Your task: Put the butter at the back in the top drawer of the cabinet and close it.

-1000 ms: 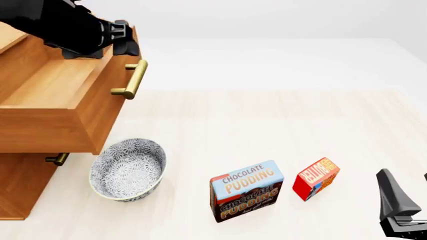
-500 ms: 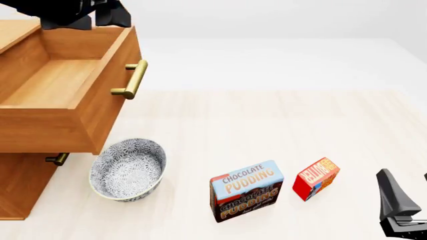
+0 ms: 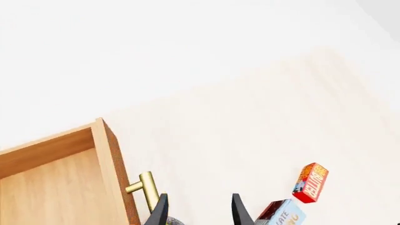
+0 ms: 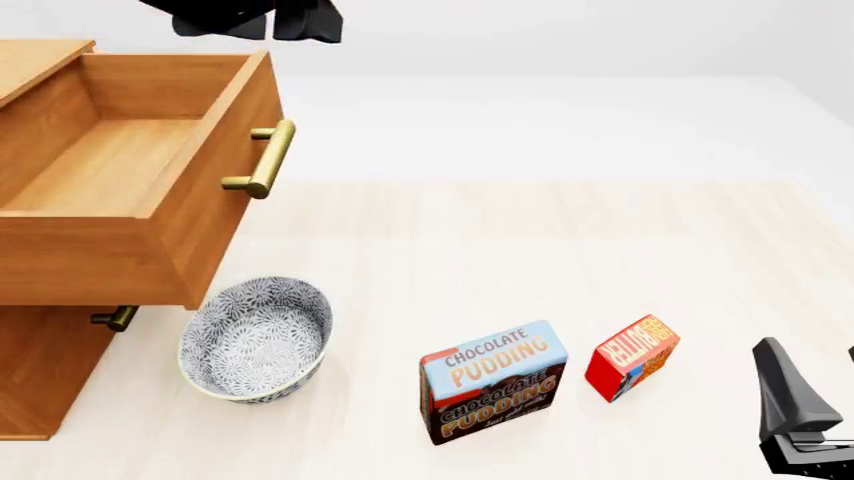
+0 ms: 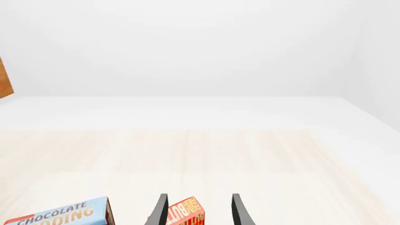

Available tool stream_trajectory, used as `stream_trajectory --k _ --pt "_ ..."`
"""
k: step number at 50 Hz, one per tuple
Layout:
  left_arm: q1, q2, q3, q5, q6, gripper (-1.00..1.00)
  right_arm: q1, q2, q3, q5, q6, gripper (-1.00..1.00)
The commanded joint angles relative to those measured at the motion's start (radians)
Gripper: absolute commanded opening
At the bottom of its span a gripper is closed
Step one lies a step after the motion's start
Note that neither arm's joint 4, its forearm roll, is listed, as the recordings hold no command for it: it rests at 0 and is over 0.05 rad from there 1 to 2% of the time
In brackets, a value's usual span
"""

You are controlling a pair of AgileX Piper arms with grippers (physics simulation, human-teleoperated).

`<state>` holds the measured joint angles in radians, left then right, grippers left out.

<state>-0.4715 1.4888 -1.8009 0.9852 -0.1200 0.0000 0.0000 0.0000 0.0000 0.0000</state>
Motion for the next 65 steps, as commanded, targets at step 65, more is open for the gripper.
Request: stream_trajectory --k 65 --pt "-0.296 0.594 -0.449 0.07 0.034 1.0 0.0 0.0 0.0 0.0 0.0 1.0"
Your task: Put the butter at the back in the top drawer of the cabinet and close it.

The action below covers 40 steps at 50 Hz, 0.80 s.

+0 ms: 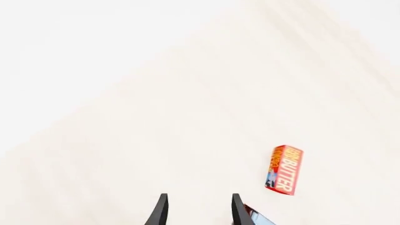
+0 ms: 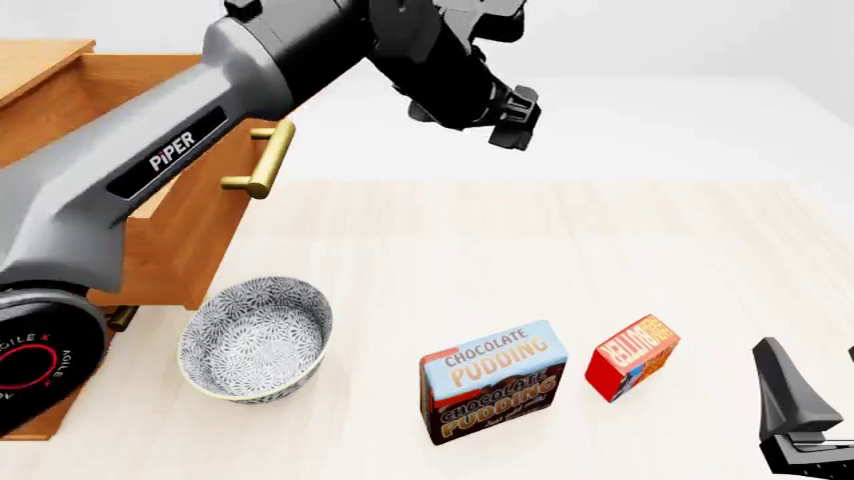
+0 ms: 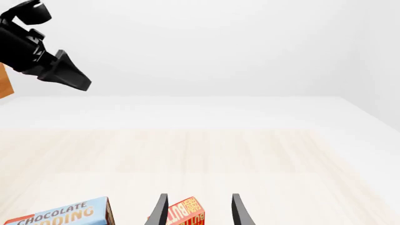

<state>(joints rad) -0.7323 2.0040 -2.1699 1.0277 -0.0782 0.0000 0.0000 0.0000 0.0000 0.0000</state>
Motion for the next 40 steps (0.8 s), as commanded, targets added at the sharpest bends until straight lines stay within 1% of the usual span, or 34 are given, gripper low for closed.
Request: stream_trajectory --k 1,17,25,34,37,40 --pt "-0.039 0.086 -0.084 0.029 -0.009 1.0 0.0 0.0 0.0 0.0 0.0 1.0" --pt "-0.097 0.178 -0.153 0.041 -0.042 1.0 0.0 0.0 0.0 0.0 0.0 1.0" --pt "-0.125 0.224 -0.19 0.048 -0.071 1.0 0.0 0.0 0.0 0.0 0.0 1.0" --pt "-0.16 0.26 -0.189 0.034 -0.095 1.0 0.0 0.0 0.0 0.0 0.0 1.0" --pt "-0.162 0.266 -0.182 0.025 -0.09 1.0 0.0 0.0 0.0 0.0 0.0 1.0" --pt "-0.172 0.282 -0.192 0.028 -0.1 1.0 0.0 0.0 0.0 0.0 0.0 1.0"
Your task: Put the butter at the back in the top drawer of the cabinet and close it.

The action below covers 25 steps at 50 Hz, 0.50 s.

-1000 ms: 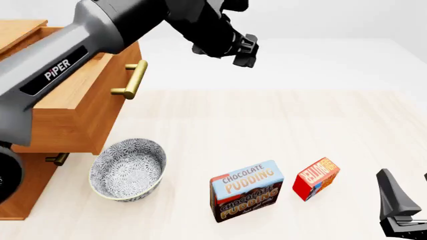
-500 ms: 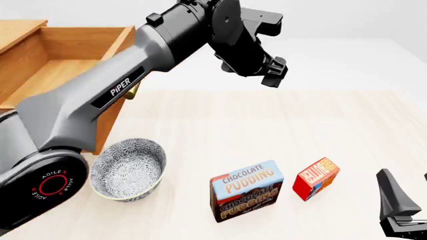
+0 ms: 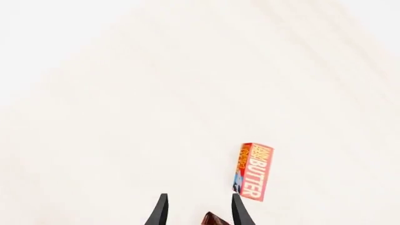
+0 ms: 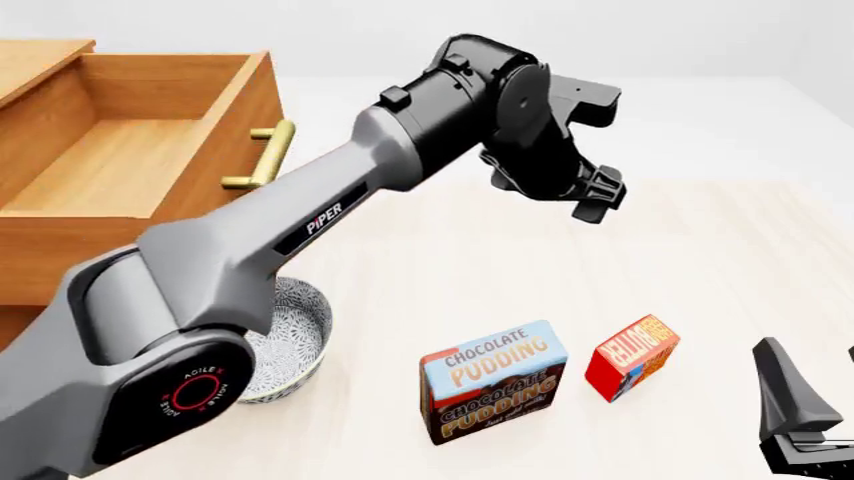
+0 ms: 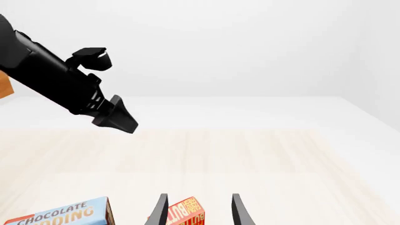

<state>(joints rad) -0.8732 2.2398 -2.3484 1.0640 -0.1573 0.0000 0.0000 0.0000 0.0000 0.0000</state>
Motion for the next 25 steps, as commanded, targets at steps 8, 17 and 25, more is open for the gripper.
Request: stream_trajectory --k 8,17,25 --pt "-0.042 0.07 -0.021 -0.01 -0.03 1.0 0.0 0.0 0.0 0.0 0.0 1.0" --pt "-0.064 0.091 -0.007 -0.021 -0.046 1.0 0.0 0.0 0.0 0.0 0.0 1.0" --pt "-0.081 0.117 -0.013 -0.022 -0.057 1.0 0.0 0.0 0.0 0.0 0.0 1.0"
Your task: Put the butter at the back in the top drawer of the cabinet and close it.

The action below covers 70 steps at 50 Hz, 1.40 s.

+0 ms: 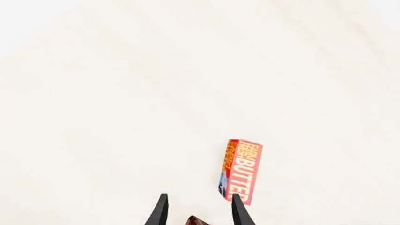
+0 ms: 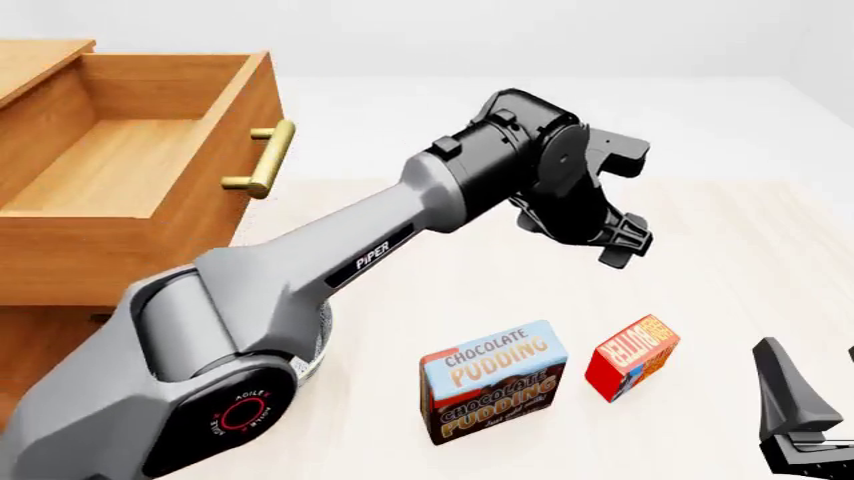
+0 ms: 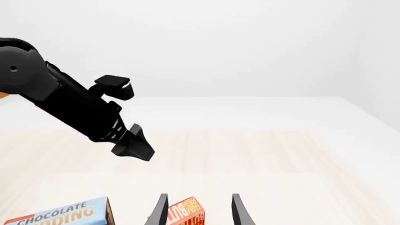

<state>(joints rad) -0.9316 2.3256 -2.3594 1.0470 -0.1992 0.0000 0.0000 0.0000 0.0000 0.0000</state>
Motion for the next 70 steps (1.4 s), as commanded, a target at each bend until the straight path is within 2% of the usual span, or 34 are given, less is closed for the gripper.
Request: stream_trajectory --k 1,44,60,70 --pt "-0.024 0.034 -0.002 -0.006 -0.015 1.0 0.0 0.0 0.0 0.0 0.0 1.0" --pt "-0.089 0.17 -0.081 0.013 -0.063 1.0 0.0 0.0 0.0 0.0 0.0 1.0" --pt "-0.103 0.221 -0.142 0.041 -0.069 1.0 0.0 0.0 0.0 0.0 0.0 1.0" --pt "-0.114 0.278 -0.233 0.084 -0.072 1.0 0.0 0.0 0.0 0.0 0.0 1.0"
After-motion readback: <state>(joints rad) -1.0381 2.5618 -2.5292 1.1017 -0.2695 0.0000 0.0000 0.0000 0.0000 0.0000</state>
